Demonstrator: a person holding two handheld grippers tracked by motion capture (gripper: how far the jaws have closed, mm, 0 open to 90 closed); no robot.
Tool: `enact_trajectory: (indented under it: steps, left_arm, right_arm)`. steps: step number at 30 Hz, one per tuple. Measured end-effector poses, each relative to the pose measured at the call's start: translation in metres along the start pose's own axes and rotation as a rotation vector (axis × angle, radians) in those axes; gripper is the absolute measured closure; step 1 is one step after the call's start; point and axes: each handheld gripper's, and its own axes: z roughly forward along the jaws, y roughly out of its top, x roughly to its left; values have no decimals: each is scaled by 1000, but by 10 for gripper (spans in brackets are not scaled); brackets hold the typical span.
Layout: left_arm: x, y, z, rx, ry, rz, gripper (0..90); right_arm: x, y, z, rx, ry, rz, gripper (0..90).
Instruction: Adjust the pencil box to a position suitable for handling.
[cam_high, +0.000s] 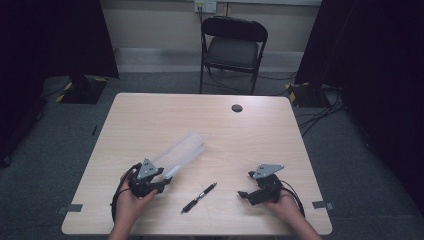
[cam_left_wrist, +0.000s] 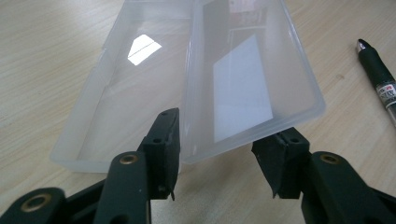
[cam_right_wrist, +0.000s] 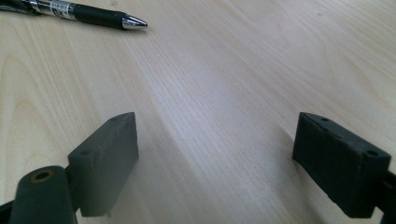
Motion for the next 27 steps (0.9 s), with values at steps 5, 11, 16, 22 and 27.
enact_trajectory:
  steps: [5, 11, 16, 22, 27]
  left_arm:
    - [0, 2, 0, 10, 9, -7, 594]
    - [-3, 3, 1, 8, -9, -5, 611]
    - [-10, 7, 5, 10, -38, 1, 637]
    - [-14, 8, 6, 15, -54, 20, 654]
    - [-15, 9, 6, 18, -53, 16, 648]
  right_arm:
    - [1, 0, -1, 3, -2, 5, 131]
    - [1, -1, -1, 1, -1, 4, 131]
    - [1, -1, -1, 1, -1, 3, 131]
    - [1, -1, -1, 1, -1, 4, 131]
    - [1, -1, -1, 0, -1, 4, 131]
